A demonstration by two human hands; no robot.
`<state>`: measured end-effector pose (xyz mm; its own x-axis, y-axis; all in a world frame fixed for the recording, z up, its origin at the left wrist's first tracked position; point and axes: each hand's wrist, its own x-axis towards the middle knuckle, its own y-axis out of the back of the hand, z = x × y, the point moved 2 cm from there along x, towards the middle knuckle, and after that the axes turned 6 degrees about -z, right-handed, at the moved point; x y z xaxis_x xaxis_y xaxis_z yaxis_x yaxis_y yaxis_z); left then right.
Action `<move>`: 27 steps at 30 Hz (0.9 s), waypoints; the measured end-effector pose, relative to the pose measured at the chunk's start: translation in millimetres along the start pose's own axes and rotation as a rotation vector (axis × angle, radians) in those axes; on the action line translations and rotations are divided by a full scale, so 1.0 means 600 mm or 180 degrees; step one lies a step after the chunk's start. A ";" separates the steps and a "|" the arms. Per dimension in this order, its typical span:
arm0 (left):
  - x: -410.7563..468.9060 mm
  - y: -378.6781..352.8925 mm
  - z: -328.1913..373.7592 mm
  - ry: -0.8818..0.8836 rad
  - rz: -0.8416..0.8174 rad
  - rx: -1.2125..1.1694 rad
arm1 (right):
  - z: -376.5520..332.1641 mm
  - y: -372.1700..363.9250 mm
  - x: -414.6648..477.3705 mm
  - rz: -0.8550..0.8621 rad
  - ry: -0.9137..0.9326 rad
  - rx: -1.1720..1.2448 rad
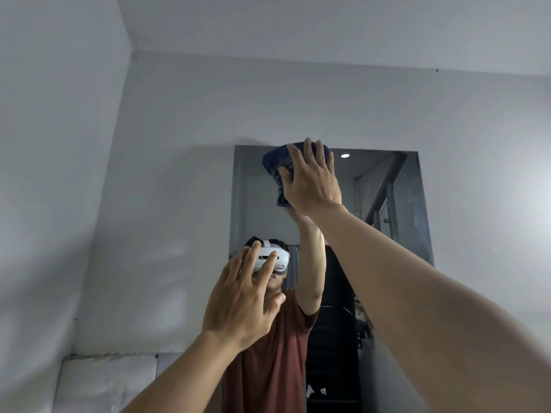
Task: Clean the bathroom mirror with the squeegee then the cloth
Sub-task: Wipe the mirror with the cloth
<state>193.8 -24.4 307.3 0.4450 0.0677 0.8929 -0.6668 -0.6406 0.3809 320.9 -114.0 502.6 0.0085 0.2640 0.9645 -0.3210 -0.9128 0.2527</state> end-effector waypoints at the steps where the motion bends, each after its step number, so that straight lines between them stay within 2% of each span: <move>1: 0.000 -0.001 0.000 -0.0003 0.0008 0.0000 | 0.014 0.005 -0.003 0.0015 -0.0082 -0.0002; 16: -0.002 -0.011 -0.002 0.0006 0.0016 -0.0050 | 0.225 0.075 -0.028 -0.0063 -0.0905 0.0173; 27: -0.001 -0.014 -0.001 -0.0023 0.0027 -0.0083 | 0.293 0.095 -0.054 -0.0014 -0.1071 0.0221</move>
<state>198.8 -18.3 303.6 0.4436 0.0567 0.8945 -0.6858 -0.6211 0.3794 469.1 -229.3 499.0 0.3254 0.1609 0.9318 -0.2550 -0.9340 0.2504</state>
